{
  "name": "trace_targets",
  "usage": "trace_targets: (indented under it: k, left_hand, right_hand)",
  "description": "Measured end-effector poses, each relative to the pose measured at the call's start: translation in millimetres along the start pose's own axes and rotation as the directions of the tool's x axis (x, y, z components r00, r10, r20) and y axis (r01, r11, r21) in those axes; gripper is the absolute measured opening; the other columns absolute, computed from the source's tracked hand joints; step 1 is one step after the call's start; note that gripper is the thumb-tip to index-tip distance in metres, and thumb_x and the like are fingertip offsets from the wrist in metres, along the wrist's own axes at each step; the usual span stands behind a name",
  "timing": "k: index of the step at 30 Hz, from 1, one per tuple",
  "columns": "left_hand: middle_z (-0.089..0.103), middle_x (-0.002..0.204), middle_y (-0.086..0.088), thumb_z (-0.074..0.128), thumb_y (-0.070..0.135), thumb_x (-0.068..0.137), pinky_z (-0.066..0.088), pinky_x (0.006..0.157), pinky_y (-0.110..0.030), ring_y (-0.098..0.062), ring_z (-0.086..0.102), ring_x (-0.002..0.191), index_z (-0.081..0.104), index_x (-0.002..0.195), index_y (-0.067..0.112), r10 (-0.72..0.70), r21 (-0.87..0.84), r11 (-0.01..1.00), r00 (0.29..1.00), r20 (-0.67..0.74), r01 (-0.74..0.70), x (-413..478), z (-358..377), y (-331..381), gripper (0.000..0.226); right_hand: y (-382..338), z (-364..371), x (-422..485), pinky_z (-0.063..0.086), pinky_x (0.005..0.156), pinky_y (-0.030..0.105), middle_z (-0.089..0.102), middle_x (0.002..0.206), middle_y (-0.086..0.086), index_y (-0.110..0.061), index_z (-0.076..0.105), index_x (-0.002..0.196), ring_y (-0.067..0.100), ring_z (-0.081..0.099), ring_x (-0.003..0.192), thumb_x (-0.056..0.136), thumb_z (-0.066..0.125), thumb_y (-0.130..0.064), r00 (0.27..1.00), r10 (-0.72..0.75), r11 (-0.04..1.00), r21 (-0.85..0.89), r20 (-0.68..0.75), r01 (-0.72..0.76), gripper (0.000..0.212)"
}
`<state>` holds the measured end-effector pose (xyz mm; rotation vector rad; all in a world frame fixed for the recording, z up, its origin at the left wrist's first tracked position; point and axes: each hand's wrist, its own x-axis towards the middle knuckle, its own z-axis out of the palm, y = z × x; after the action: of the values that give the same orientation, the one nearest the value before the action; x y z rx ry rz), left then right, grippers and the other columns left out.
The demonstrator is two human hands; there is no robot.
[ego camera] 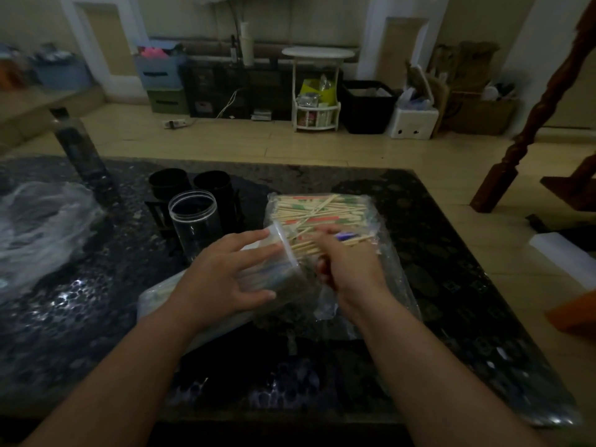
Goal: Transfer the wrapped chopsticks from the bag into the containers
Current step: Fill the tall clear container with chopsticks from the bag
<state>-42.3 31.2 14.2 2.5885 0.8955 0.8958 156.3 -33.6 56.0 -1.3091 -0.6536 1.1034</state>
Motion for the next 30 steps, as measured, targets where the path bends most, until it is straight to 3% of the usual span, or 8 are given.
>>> trace_targets:
  k: [3, 7, 10, 12, 17, 24, 28, 30]
  left_hand:
    - [0.048, 0.14, 0.012, 0.068, 0.058, 0.068, 0.039, 0.103, -0.032, -0.011, 0.05, 0.123, 0.056, 0.131, 0.037, 0.003, 0.012, 1.0, 1.0, 0.001, -0.004, 0.3, 0.8, -0.4, 0.068]
    - [0.048, 0.14, 0.012, 0.069, 0.058, 0.069, 0.04, 0.103, -0.032, -0.012, 0.051, 0.122, 0.058, 0.131, 0.034, 0.01, 0.014, 1.0, 1.0, -0.014, -0.01, 0.0, -0.4, -0.8, 0.068]
    - [0.048, 0.14, 0.013, 0.068, 0.057, 0.068, 0.039, 0.103, -0.033, -0.012, 0.051, 0.122, 0.059, 0.13, 0.034, 0.001, 0.032, 0.999, 1.0, -0.005, -0.001, 0.3, -0.6, 0.3, 0.067]
    - [0.05, 0.139, 0.011, 0.066, 0.055, 0.067, 0.04, 0.102, -0.032, -0.012, 0.052, 0.121, 0.06, 0.13, 0.034, -0.001, 0.05, 0.999, 1.0, 0.009, 0.001, 0.6, -0.6, 1.8, 0.066]
    - [0.049, 0.139, 0.011, 0.067, 0.056, 0.068, 0.039, 0.102, -0.03, -0.013, 0.052, 0.12, 0.06, 0.13, 0.033, -0.003, 0.051, 0.999, 1.0, 0.019, 0.002, 0.2, -1.7, 2.6, 0.067]
    - [0.053, 0.137, 0.007, 0.068, 0.052, 0.066, 0.045, 0.1, -0.034, -0.014, 0.056, 0.117, 0.063, 0.127, 0.031, -0.008, 0.044, 0.999, 1.0, -0.002, 0.008, 1.1, -2.1, 5.5, 0.065]
    - [0.053, 0.136, 0.007, 0.067, 0.055, 0.066, 0.038, 0.102, -0.022, -0.014, 0.055, 0.116, 0.064, 0.126, 0.027, -0.014, 0.047, 0.999, 0.999, -0.047, 0.017, 1.9, -3.0, 7.3, 0.066]
    - [0.052, 0.138, 0.006, 0.067, 0.059, 0.067, 0.033, 0.104, -0.015, -0.011, 0.051, 0.12, 0.062, 0.129, 0.027, -0.022, 0.029, 0.999, 0.997, -0.067, 0.024, 2.1, -5.2, 8.0, 0.069]
  right_hand:
    - [2.3, 2.2, -1.5, 0.04, 0.04, 0.018, 0.064, 0.064, -0.001, -0.018, 0.059, 0.094, 0.004, 0.054, 0.044, 0.087, 0.07, -0.008, 0.997, 0.015, 0.999, 0.051, 0.082, -0.019, 0.016]
    - [-2.1, 0.5, 5.0, 0.037, 0.041, 0.024, 0.059, 0.066, 0.004, -0.015, 0.061, 0.088, 0.009, 0.048, 0.047, 0.093, 0.054, -0.023, 0.993, -0.009, 0.949, 0.312, -0.122, 0.046, 0.011]
    - [2.0, 2.9, 3.3, 0.052, 0.053, 0.04, 0.067, 0.072, 0.012, -0.009, 0.069, 0.08, 0.02, 0.062, 0.06, 0.093, 0.055, -0.022, 0.991, -0.107, 0.991, -0.083, -0.076, 0.101, 0.022]
    - [7.4, 3.6, 1.5, 0.053, 0.067, 0.036, 0.07, 0.073, 0.003, -0.012, 0.074, 0.081, 0.014, 0.064, 0.07, 0.092, 0.063, -0.022, 0.988, -0.153, 0.935, -0.317, 0.036, 0.157, 0.019]
    - [7.9, -3.1, 5.8, 0.052, 0.074, 0.03, 0.067, 0.079, -0.007, -0.023, 0.066, 0.076, 0.009, 0.062, 0.078, 0.088, 0.068, -0.021, 0.928, -0.358, 0.898, -0.31, -0.103, 0.312, 0.012]
    - [13.7, -0.5, 7.8, 0.054, 0.086, 0.04, 0.074, 0.086, -0.006, -0.031, 0.073, 0.078, 0.011, 0.066, 0.087, 0.091, 0.064, -0.016, 0.936, -0.268, 0.826, -0.446, 0.228, 0.345, 0.022]
    - [16.8, -2.4, 13.6, 0.051, 0.085, 0.034, 0.069, 0.097, -0.003, -0.027, 0.068, 0.087, 0.015, 0.062, 0.092, 0.091, 0.056, -0.018, 0.948, -0.318, 0.836, -0.467, 0.012, 0.287, 0.016]
    - [21.1, -4.7, 16.7, 0.046, 0.082, 0.031, 0.065, 0.103, 0.0, -0.023, 0.065, 0.092, 0.018, 0.058, 0.095, 0.093, 0.05, -0.024, 0.971, -0.226, 0.869, -0.467, -0.078, 0.165, 0.016]
